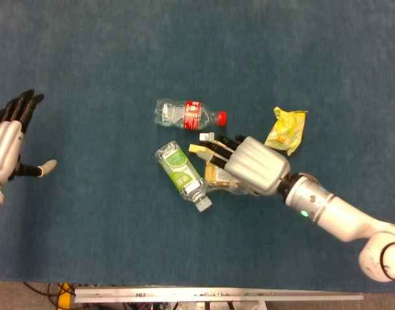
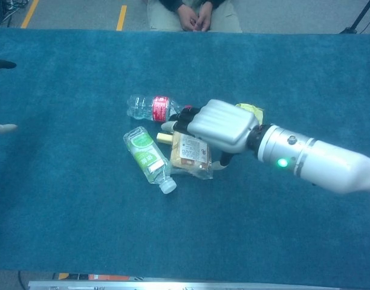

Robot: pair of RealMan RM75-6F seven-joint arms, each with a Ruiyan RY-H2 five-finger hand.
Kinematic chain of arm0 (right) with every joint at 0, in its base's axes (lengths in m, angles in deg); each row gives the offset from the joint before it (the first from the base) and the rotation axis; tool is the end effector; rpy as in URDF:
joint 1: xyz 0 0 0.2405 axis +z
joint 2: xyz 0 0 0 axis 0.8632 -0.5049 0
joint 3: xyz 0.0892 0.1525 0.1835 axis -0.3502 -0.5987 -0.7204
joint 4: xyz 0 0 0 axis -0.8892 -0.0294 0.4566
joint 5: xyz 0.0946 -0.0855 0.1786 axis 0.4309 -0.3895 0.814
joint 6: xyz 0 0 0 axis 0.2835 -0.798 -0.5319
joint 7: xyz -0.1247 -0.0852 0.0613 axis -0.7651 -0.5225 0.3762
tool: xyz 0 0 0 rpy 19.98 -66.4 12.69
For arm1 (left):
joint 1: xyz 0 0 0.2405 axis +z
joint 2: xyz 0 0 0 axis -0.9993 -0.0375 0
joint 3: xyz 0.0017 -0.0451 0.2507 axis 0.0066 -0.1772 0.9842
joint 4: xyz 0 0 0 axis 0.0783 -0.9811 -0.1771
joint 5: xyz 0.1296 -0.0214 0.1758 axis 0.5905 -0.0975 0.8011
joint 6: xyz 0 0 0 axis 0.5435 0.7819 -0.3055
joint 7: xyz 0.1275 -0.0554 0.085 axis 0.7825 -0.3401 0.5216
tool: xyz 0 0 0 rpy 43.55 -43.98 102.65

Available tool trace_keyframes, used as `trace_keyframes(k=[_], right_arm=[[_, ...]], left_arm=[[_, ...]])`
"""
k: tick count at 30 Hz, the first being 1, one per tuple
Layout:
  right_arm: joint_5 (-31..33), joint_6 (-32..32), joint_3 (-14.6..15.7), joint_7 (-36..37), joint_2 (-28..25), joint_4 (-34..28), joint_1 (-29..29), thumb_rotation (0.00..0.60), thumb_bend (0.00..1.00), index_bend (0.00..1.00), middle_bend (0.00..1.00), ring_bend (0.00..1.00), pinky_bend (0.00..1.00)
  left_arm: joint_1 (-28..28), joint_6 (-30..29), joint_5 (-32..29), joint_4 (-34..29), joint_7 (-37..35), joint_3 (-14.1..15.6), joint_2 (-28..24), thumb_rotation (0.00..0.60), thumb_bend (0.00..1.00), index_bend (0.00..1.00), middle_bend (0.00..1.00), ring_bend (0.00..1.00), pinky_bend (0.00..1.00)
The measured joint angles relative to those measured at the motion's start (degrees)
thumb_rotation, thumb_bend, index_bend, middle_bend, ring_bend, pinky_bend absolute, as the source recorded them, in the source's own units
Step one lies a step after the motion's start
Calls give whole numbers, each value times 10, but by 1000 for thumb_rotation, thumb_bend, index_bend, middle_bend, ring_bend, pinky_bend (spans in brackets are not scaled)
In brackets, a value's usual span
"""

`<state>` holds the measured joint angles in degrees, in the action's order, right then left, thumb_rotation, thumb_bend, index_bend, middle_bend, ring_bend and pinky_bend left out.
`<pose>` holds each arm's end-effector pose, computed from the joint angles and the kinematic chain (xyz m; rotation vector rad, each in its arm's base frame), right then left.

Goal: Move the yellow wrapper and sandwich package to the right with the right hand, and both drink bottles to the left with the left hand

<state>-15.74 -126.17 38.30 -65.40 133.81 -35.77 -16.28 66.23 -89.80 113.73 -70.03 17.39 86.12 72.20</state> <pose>-0.0900 -0.2669 -0.0853 2.4024 -0.4789 0.8162 -0.2656 0.2593 0.0959 -1.4841 -1.2933 -0.8272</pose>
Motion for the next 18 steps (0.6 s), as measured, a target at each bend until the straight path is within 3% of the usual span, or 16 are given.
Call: trace_keyframes(k=[5, 10, 14, 18], right_arm=[[19, -10, 5, -34, 28, 19, 2, 600, 0, 0, 140, 136, 382], [25, -32, 10, -56, 54, 41, 1, 600, 0, 26, 217, 177, 385], [15, -58, 13, -57, 77, 63, -5, 600, 15, 189, 315, 260, 445], [-3, -82, 14, -43, 98, 89, -12, 600, 75, 417, 448, 417, 572]], left_arm=[[0, 24, 3, -7, -15, 3, -17, 596, 171, 0, 0, 0, 92], [2, 34, 12, -12, -30, 3, -25, 589, 171, 0, 0, 0, 91], [3, 40, 18, -13, -43, 2, -30, 583, 171, 0, 0, 0, 92], [4, 48, 22, -13, -50, 1, -32, 584, 172, 0, 0, 0, 92]])
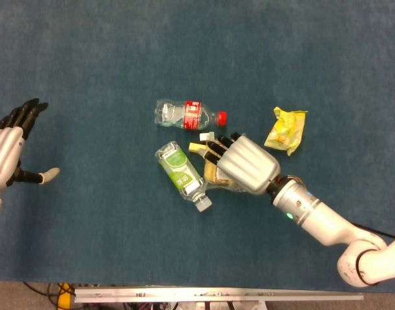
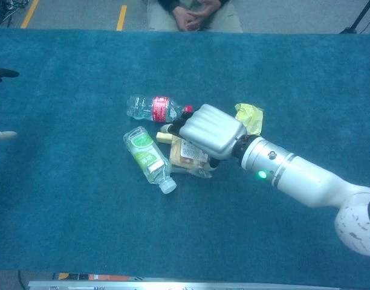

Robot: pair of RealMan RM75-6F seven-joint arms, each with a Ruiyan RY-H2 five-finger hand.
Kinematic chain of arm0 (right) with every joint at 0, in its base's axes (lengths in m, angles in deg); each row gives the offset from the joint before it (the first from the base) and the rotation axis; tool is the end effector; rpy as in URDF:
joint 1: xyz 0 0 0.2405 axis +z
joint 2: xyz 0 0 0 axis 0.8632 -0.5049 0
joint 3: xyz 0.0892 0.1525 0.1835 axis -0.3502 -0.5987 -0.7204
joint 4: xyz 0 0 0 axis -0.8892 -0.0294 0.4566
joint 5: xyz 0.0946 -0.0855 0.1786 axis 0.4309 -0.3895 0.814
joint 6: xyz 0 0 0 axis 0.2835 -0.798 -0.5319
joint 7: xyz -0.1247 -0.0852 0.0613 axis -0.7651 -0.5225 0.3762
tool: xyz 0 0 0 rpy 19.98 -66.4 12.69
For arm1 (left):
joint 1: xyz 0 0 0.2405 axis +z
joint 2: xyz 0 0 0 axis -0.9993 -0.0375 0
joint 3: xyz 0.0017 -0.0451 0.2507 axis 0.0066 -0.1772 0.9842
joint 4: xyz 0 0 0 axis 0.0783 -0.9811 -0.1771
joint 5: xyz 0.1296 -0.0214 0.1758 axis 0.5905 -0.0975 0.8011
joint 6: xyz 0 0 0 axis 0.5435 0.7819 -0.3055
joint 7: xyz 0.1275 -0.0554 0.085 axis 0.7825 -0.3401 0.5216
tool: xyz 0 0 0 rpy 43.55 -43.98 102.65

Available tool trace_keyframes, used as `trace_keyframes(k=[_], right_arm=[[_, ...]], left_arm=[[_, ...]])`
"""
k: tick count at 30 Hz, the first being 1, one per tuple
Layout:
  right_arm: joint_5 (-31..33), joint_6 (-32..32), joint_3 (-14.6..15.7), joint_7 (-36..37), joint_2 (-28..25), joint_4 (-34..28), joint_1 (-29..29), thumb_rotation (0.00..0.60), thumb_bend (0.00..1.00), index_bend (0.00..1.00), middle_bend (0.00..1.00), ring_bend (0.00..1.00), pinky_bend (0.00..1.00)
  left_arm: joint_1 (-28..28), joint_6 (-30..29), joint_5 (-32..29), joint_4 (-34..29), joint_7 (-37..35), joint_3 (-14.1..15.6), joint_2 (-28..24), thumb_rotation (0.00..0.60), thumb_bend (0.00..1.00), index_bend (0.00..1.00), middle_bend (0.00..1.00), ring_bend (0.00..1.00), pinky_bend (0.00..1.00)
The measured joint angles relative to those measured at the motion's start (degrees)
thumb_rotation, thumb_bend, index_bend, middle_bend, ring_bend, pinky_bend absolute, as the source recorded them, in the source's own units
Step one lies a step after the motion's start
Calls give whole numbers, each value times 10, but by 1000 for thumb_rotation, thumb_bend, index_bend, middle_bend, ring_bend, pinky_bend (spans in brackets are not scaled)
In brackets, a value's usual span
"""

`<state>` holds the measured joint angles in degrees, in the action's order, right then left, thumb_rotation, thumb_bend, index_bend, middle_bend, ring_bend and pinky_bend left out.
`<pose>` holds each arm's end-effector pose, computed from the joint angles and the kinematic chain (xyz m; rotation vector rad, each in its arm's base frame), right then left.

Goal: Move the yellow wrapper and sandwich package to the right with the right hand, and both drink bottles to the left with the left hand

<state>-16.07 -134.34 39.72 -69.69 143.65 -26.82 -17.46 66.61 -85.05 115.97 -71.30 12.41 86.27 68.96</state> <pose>-0.0886 -0.2668 -0.1140 2.2844 -0.4070 0.8496 -0.2665 0.2530 0.0987 -1.5160 -1.3794 -0.8180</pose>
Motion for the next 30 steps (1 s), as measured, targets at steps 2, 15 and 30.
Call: trace_keyframes(k=[2, 15, 30], right_arm=[[-12, -11, 0, 11, 7, 13, -3, 600, 90, 498, 493, 474, 610], [-47, -45, -13, 85, -17, 5, -13, 600, 94, 611, 559, 565, 654], [35, -72, -64, 85, -116, -32, -39, 600, 92, 611, 548, 552, 647]], left_arm=[[0, 4, 1, 0, -4, 0, -1, 582, 172, 0, 0, 0, 92], [3, 10, 6, 4, -16, -4, -6, 579, 171, 0, 0, 0, 92], [6, 11, 11, 2, -13, -7, -13, 579, 171, 0, 0, 0, 92]])
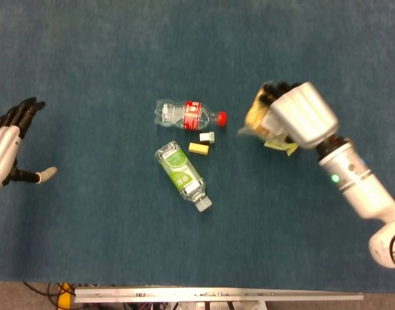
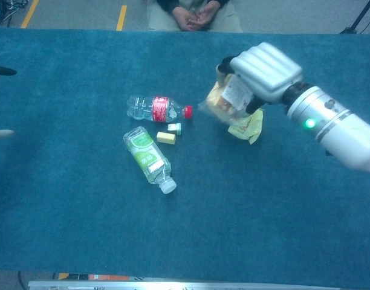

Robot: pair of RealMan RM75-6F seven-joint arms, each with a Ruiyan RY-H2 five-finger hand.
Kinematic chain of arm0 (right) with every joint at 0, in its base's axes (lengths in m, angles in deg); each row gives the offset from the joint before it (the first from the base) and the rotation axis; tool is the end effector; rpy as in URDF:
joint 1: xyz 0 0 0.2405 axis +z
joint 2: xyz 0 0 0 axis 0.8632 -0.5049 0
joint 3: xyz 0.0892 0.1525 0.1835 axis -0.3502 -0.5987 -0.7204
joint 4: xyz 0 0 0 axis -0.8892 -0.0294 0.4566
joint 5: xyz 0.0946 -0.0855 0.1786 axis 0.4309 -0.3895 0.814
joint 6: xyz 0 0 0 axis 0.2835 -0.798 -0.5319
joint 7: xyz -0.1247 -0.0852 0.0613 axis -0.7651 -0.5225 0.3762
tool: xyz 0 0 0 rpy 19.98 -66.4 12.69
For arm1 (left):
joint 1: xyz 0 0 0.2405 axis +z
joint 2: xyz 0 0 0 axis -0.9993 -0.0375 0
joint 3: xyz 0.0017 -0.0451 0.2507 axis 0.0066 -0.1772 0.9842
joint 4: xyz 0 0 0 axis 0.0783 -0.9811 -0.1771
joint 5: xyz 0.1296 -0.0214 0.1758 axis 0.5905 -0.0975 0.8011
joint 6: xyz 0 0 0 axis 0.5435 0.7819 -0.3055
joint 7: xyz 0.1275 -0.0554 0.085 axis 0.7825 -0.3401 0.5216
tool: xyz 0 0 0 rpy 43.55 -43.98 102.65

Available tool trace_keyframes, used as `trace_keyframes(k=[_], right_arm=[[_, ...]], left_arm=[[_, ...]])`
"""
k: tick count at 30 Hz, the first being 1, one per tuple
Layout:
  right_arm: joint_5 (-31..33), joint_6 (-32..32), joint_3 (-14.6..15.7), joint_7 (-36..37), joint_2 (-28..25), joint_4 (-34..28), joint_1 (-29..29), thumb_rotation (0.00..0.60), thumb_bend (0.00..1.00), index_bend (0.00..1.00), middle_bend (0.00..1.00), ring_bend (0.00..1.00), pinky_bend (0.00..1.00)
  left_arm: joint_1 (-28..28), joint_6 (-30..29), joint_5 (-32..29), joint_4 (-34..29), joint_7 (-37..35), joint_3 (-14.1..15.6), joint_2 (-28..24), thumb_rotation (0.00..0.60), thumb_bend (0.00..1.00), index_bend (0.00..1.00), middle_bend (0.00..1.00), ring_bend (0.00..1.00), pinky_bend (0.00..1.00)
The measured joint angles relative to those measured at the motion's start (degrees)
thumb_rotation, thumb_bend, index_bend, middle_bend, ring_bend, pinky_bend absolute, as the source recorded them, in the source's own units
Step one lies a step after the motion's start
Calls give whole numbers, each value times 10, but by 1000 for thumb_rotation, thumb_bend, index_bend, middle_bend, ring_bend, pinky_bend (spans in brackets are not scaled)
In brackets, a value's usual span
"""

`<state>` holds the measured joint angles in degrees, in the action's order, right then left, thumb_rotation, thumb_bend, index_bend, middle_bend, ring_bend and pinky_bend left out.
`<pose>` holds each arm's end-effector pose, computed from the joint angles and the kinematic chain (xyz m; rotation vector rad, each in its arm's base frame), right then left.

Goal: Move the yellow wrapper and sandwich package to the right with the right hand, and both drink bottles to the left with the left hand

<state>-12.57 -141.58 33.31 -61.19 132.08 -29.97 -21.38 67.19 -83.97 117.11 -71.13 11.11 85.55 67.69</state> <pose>-0.1279 -0.3276 -0.0240 1.9469 -0.5683 0.8980 -0.2684 0.2537 0.1047 -1.5198 -1.3779 -0.8180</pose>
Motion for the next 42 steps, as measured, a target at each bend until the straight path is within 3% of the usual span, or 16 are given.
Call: trace_keyframes(k=[3, 7, 13, 16, 27, 35, 42], right_arm=[[25, 2, -5, -12, -11, 1, -3, 600, 91, 564, 515, 507, 598], [61, 7, -8, -47, -18, 3, -4, 600, 91, 336, 413, 404, 504], [123, 18, -12, -93, -36, -16, 2, 600, 78, 84, 260, 294, 465], [131, 21, -12, -97, -48, -34, 5, 600, 71, 6, 195, 259, 452], [129, 12, -13, -63, -84, -76, 5, 600, 63, 0, 156, 231, 436], [63, -19, -16, 42, -103, -93, -15, 600, 56, 0, 190, 231, 436], [37, -25, -12, 81, -127, -115, -26, 600, 51, 0, 233, 243, 436]], left_arm=[[0, 0, -1, 2, 1, -1, 1, 582, 171, 0, 0, 0, 92], [1, 0, -1, 5, 4, -1, 3, 589, 171, 0, 0, 0, 92], [1, 1, -1, 6, 5, -2, 2, 590, 171, 0, 0, 0, 92], [0, 2, 0, 6, 7, -3, -1, 591, 171, 0, 0, 0, 92], [-9, 10, 58, 22, -25, -3, -1, 600, 171, 0, 0, 0, 92], [-36, 35, 181, 50, -116, 14, -2, 600, 171, 60, 34, 0, 92], [-74, 56, 259, 70, -161, 37, 8, 600, 172, 71, 51, 0, 92]])
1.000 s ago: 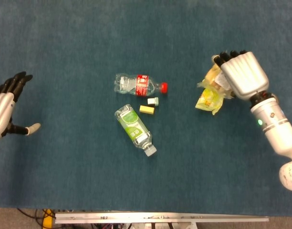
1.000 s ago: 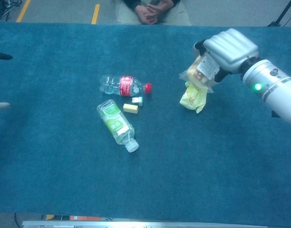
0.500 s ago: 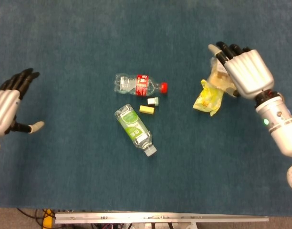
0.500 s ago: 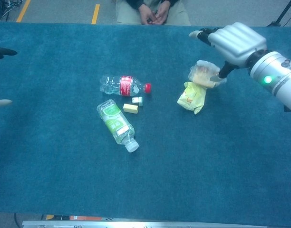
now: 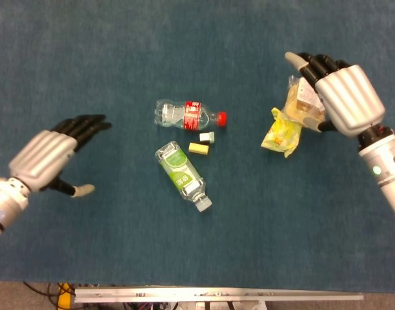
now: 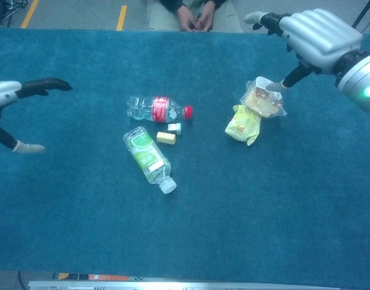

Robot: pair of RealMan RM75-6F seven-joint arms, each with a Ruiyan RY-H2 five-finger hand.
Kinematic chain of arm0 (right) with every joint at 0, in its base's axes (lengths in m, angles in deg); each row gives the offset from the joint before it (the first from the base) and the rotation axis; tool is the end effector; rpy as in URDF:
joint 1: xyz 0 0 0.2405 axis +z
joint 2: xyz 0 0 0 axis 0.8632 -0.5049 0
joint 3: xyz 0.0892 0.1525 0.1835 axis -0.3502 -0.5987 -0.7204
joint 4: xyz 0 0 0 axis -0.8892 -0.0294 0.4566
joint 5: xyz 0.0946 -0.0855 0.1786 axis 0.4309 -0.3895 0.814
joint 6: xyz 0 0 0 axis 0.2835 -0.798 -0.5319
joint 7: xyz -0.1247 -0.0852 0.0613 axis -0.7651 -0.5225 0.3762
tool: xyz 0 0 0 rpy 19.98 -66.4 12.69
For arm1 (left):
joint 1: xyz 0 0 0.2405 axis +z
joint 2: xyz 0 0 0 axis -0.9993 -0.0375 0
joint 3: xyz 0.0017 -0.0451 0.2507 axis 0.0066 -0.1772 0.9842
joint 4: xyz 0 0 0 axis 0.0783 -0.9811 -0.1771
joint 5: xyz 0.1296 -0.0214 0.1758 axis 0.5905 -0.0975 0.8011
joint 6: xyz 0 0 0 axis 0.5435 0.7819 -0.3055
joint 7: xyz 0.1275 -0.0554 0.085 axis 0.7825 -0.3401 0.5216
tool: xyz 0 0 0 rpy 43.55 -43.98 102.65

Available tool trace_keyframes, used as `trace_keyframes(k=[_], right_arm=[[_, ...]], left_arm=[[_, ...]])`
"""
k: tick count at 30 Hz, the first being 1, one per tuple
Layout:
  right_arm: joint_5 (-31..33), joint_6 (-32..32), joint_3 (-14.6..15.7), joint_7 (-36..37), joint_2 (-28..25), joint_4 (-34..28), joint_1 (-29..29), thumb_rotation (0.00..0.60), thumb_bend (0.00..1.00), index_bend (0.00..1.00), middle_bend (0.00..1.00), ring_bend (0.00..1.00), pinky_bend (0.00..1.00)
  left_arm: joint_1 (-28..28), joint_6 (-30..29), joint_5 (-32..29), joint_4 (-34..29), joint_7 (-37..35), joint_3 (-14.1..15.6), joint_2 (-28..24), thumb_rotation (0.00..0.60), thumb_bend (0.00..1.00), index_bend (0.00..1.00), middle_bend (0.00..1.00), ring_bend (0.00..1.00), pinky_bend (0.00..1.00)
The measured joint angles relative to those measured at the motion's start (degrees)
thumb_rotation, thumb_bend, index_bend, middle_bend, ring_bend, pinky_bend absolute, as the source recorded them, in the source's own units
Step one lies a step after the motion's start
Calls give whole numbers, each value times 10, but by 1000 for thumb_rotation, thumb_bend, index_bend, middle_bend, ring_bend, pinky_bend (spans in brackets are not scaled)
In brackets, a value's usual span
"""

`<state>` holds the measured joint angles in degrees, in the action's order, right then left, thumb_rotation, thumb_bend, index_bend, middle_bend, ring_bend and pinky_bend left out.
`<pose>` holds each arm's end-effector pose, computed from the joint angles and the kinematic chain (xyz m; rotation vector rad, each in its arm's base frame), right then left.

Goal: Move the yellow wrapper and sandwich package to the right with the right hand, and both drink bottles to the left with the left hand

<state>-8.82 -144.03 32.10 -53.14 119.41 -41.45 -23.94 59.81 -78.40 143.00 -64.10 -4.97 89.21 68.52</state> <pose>-0.1409 -0.3273 0.0425 1.8233 -0.7498 0.9654 -0.2277 0.2610 0.0747 -1.9892 -1.2922 -0.9218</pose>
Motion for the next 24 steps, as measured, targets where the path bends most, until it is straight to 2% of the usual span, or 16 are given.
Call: trace_keyframes(k=[14, 24], right_arm=[[-28, -10, 17, 34, -33, -26, -23, 600, 49, 0, 247, 256, 441], [-21, -6, 20, 32, -34, -23, -27, 600, 49, 0, 247, 256, 441]], left_arm=[[-61, 39, 65, 49, 25, 28, 60, 600, 173, 166, 74, 0, 92], [-96, 41, 96, 85, 53, 44, 89, 600, 174, 170, 61, 0, 92]])
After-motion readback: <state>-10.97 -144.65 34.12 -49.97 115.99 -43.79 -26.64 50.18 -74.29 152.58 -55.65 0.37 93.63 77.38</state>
